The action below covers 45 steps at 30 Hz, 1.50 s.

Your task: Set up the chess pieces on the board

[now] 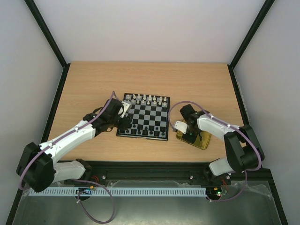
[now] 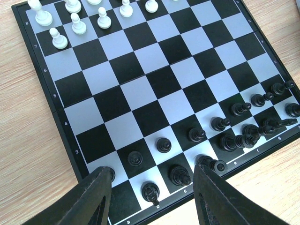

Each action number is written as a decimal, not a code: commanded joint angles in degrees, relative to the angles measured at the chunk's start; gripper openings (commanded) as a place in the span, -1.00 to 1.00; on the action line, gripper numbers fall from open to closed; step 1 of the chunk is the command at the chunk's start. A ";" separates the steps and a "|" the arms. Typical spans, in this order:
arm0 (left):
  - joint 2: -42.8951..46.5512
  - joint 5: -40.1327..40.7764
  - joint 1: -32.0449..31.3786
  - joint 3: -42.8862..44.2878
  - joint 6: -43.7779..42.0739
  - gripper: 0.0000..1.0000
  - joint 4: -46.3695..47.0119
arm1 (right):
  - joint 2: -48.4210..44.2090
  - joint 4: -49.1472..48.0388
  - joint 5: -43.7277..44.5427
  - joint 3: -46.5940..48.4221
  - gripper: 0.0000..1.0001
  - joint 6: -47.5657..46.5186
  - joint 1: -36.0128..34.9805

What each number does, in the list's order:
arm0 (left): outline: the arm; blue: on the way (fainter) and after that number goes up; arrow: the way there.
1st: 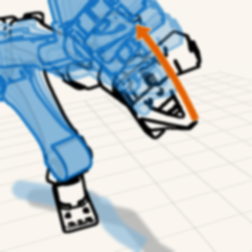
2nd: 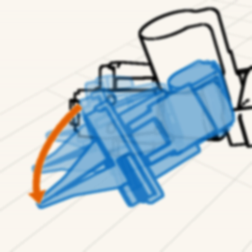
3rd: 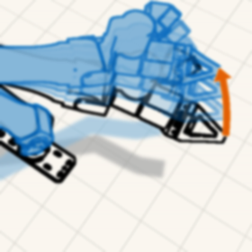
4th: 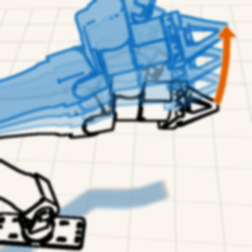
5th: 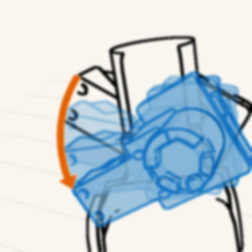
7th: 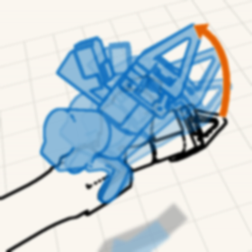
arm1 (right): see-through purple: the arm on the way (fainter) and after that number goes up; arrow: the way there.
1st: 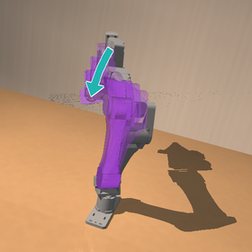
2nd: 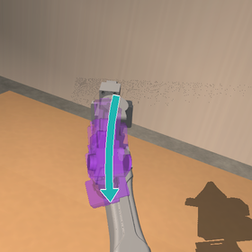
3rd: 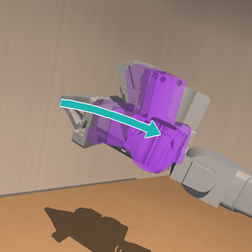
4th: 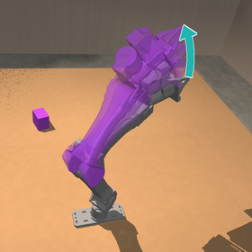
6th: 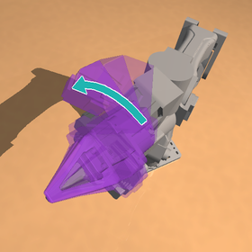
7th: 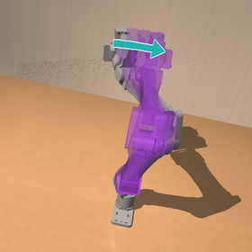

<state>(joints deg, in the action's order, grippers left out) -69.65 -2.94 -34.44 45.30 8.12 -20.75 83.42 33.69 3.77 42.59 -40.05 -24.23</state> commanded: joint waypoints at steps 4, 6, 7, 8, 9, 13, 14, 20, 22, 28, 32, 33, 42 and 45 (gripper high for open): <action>0.13 -1.38 0.45 0.28 0.31 0.02 -0.17 | -3.52 6.35 -2.64 5.57 -0.60 3.40 0.93; 0.53 -2.82 0.64 0.68 1.64 0.03 0.40 | -4.35 7.62 -4.84 9.38 -0.60 6.02 0.94; 0.87 -3.76 0.65 0.93 2.47 0.03 0.91 | -4.66 8.08 -6.76 11.42 -0.60 7.47 0.94; 1.10 -5.07 0.63 1.29 3.58 0.03 1.96 | -4.86 8.42 -10.36 13.16 -0.60 8.93 0.94; 1.31 -6.67 0.63 1.55 4.70 0.03 2.85 | -4.89 8.52 -13.18 14.88 -0.60 10.33 0.94; 1.48 -13.24 0.60 1.14 12.17 0.06 9.83 | -4.11 6.46 -25.25 18.42 -0.60 15.26 0.94; 1.29 -15.38 0.62 0.50 14.21 0.06 12.37 | -3.75 5.47 -27.00 18.71 -0.60 16.25 0.86; -3.41 -18.99 -1.49 0.80 20.09 0.05 18.90 | -1.14 4.07 -26.31 20.11 -0.60 16.62 0.85; -3.49 -17.74 -2.57 1.02 19.89 0.05 18.47 | -2.39 4.36 -22.10 18.45 -0.60 13.91 0.85; -0.60 -16.66 -3.78 -1.20 17.32 0.05 16.39 | -9.39 4.87 -9.62 9.22 -0.58 -2.76 1.38; 1.53 -16.42 -4.21 -2.86 15.51 0.04 14.66 | -14.11 6.75 -8.68 4.55 -0.40 -18.35 1.44; 1.89 -16.18 -4.23 -3.19 15.30 0.04 14.28 | -15.10 6.70 -8.83 3.80 -0.32 -22.12 1.46; 2.69 -15.33 -4.46 -3.73 15.96 0.05 12.93 | -12.68 3.26 -10.94 2.10 -0.22 -38.91 1.42; 2.50 -14.85 -4.47 -3.49 15.96 0.04 12.84 | -11.43 1.12 -11.12 1.27 -0.27 -40.81 1.38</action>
<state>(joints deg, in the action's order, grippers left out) -68.16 -18.74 -38.63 42.24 24.43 -7.20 70.32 36.23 -6.37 45.43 -74.11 -22.90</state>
